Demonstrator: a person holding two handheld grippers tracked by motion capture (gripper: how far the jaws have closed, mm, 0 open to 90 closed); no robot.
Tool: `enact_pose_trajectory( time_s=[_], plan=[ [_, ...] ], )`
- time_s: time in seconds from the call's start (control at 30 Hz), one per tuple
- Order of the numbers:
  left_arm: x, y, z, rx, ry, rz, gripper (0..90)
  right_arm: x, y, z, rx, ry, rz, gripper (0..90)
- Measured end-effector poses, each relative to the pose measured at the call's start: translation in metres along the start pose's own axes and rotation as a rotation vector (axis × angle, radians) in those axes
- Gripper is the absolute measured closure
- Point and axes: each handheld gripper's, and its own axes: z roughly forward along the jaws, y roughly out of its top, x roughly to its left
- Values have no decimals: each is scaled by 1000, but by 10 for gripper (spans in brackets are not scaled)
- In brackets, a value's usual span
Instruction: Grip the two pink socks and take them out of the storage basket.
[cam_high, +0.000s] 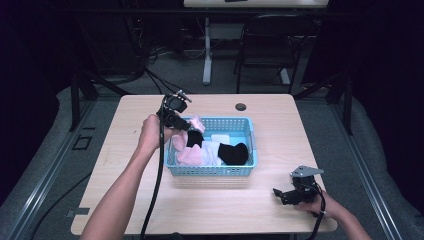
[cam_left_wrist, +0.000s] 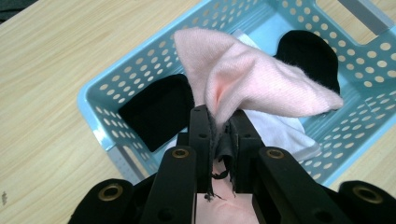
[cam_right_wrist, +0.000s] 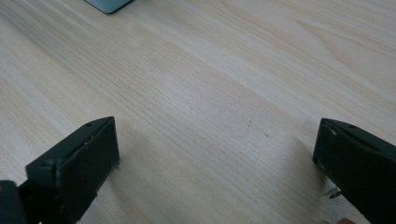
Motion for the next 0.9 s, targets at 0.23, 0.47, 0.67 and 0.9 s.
enact_pose_trajectory(
  time_s=[0.23,0.47,0.67,0.9],
  plan=[
    [7,-6,-16,-9,3,-5,820,0,0,0,0,0,0,0],
    [16,-16,-33,-37,7,-25,819,0,0,0,2,0,-2,0],
    [26,-31,-49,-52,26,-43,818,0,0,0,0,0,0,0],
    [38,-52,-61,-58,32,-64,815,0,0,0,0,0,0,0]
  ],
)
